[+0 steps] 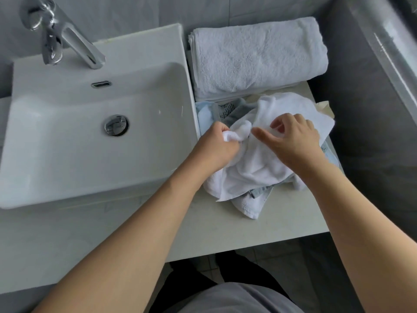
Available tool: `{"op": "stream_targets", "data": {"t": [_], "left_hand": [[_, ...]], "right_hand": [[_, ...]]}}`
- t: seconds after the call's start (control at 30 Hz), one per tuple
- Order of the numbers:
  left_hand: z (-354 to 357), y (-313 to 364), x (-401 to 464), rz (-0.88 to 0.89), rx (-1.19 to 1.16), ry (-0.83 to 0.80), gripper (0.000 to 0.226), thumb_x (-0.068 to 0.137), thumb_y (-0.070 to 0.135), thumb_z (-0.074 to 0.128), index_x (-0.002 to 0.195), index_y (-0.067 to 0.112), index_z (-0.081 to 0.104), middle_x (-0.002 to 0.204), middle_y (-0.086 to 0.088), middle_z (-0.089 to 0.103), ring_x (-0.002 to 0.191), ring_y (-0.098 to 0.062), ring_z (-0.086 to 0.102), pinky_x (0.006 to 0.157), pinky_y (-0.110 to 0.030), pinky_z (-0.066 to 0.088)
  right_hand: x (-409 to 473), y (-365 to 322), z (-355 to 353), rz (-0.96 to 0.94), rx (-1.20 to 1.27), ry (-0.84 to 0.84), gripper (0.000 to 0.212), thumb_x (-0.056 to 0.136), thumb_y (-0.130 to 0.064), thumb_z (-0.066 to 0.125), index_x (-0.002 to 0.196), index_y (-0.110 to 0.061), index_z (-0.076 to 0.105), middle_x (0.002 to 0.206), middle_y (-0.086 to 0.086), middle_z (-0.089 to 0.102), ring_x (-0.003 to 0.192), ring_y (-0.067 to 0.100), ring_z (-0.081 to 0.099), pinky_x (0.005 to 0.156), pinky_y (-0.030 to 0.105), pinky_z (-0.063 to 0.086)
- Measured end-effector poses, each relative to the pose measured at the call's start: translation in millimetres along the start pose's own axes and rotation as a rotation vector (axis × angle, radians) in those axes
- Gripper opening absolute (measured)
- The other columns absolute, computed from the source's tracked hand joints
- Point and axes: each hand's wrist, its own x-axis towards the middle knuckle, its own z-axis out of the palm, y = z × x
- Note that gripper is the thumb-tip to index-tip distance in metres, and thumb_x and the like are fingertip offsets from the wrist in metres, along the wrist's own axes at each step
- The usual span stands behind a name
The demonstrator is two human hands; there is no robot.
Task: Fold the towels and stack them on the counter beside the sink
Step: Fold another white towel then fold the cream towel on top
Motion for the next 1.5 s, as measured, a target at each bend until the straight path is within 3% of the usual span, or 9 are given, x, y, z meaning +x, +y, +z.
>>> {"op": "stream_targets", "data": {"t": [0.2, 0.33, 0.5, 0.7, 0.9, 1.07, 1.17, 1.37, 1.5], "left_hand": [[7.7, -11.8, -4.8, 0.02, -0.087, 0.069, 0.015, 0.086, 0.023, 0.06, 0.079, 0.01, 0.063, 0.07, 0.006, 0.056, 0.068, -0.017, 0.05, 0.06, -0.026, 0.039], [-7.0, -4.9, -13.2, -0.005, -0.509, 0.14, 0.016, 0.079, 0.022, 0.056, 0.063, 0.02, 0.053, 0.063, 0.008, 0.048, 0.066, -0.013, 0.043, 0.059, -0.024, 0.035], [-25.8, -18.3, -19.7, -0.196, -1.01, -0.035, 0.028, 0.073, 0.03, 0.058, 0.089, 0.009, 0.064, 0.09, -0.018, 0.063, 0.088, -0.032, 0.063, 0.082, -0.041, 0.05], [-28.6, -29.4, -37.8, -0.237, -0.886, -0.313, 0.033, 0.088, 0.04, 0.063, 0.097, 0.01, 0.074, 0.093, -0.016, 0.073, 0.084, -0.03, 0.07, 0.079, -0.036, 0.056], [-24.4, -38.6, -54.3, -0.265, -0.155, -0.458, 0.02, 0.072, 0.017, 0.077, 0.061, 0.021, 0.061, 0.065, -0.002, 0.06, 0.066, -0.019, 0.059, 0.067, -0.029, 0.045], [-38.3, -61.2, -63.7, -0.27, -0.465, -0.315, 0.017, 0.064, 0.017, 0.063, 0.051, 0.02, 0.052, 0.054, 0.0, 0.049, 0.051, -0.016, 0.048, 0.051, -0.023, 0.035], [-50.7, -79.3, -67.2, -0.304, -0.695, -0.25, 0.021, 0.086, 0.008, 0.055, 0.066, 0.014, 0.057, 0.064, -0.006, 0.055, 0.06, -0.019, 0.054, 0.057, -0.025, 0.041], [-83.4, -124.6, -88.2, -0.322, -0.947, -0.244, 0.018, 0.074, 0.025, 0.061, 0.088, 0.014, 0.057, 0.086, -0.01, 0.055, 0.084, -0.025, 0.055, 0.071, -0.03, 0.047], [-115.1, -157.2, -109.6, -0.312, -1.015, -0.27, 0.019, 0.089, 0.025, 0.051, 0.073, 0.015, 0.054, 0.068, -0.003, 0.055, 0.067, -0.018, 0.054, 0.06, -0.026, 0.045]], "right_hand": [[16.5, -21.2, 2.1, -0.088, -0.089, 0.035, 0.021, 0.083, -0.032, 0.06, 0.092, -0.013, 0.06, 0.095, 0.002, 0.049, 0.09, 0.025, 0.042, 0.076, 0.033, 0.032], [12.0, -21.5, -15.5, 0.092, 0.525, 0.144, 0.01, 0.082, -0.021, 0.056, 0.076, -0.014, 0.051, 0.069, -0.002, 0.049, 0.066, 0.016, 0.046, 0.06, 0.03, 0.038], [0.8, -25.6, -45.5, 0.255, 1.086, 0.251, 0.007, 0.073, -0.018, 0.049, 0.076, -0.023, 0.045, 0.069, -0.009, 0.042, 0.06, 0.006, 0.039, 0.055, 0.024, 0.034], [-15.9, -37.3, -51.2, -0.001, 0.373, -0.202, 0.06, 0.086, -0.015, 0.055, 0.142, -0.033, 0.042, 0.118, -0.006, 0.048, 0.102, 0.013, 0.051, 0.084, 0.026, 0.044], [-27.9, -40.7, -30.9, -0.054, -0.077, -0.175, 0.025, 0.095, -0.019, 0.05, 0.103, -0.001, 0.065, 0.086, 0.007, 0.057, 0.082, 0.022, 0.049, 0.07, 0.031, 0.041], [-42.0, -63.9, -37.9, -0.117, -0.03, -0.151, 0.029, 0.098, -0.02, 0.044, 0.091, 0.005, 0.057, 0.088, 0.011, 0.05, 0.079, 0.018, 0.039, 0.06, 0.024, 0.024], [-47.1, -80.5, -41.7, -0.083, -0.044, -0.238, 0.029, 0.098, -0.021, 0.043, 0.086, 0.002, 0.056, 0.079, 0.009, 0.049, 0.064, 0.017, 0.037, 0.057, 0.03, 0.027], [-64.3, -123.6, -16.8, -0.013, 0.053, -0.454, 0.026, 0.095, -0.023, 0.048, 0.072, -0.011, 0.052, 0.074, 0.008, 0.05, 0.069, 0.024, 0.046, 0.06, 0.029, 0.037], [-83.5, -159.1, 16.5, 0.004, 0.056, -0.611, 0.029, 0.095, -0.021, 0.05, 0.067, -0.018, 0.05, 0.067, -0.001, 0.045, 0.064, 0.02, 0.042, 0.052, 0.022, 0.035]]}}
